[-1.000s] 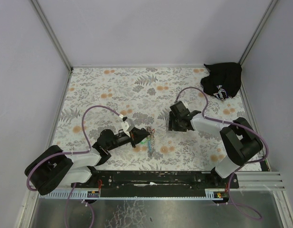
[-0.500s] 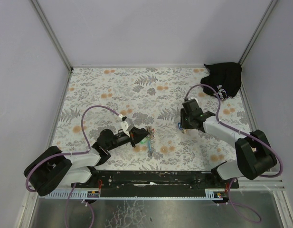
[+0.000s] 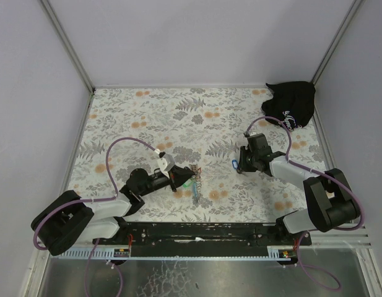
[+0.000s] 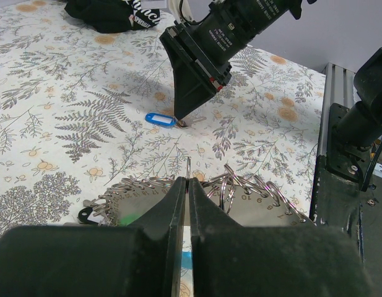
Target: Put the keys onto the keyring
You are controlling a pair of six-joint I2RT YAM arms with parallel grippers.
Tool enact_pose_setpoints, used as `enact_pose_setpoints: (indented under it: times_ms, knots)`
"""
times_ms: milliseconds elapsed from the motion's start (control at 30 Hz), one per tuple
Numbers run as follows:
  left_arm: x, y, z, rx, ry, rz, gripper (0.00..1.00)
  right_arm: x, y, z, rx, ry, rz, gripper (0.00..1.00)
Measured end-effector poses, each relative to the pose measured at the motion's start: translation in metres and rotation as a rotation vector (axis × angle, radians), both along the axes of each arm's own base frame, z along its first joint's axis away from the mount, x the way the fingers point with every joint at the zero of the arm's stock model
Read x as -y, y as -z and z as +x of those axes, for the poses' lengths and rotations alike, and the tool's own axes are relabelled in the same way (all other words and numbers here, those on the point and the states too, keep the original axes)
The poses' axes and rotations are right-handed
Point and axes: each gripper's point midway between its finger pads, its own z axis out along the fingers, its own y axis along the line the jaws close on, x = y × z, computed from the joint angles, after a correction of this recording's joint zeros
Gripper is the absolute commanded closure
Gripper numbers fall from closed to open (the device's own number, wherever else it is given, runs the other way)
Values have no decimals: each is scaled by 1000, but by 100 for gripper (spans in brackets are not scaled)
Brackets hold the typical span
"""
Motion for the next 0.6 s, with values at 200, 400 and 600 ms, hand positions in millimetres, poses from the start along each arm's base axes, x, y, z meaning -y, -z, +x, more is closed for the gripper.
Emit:
enact_pose_setpoints:
  times_ms: [200, 400, 600]
  knots:
    - [0, 0, 0, 0, 0, 0, 100, -4, 4, 1, -1, -20, 13, 75]
    - [0, 0, 0, 0, 0, 0, 100, -6, 6, 3, 0, -33, 20, 86]
    - [0, 0, 0, 0, 0, 0, 100, -8, 7, -5, -31, -53, 32, 99]
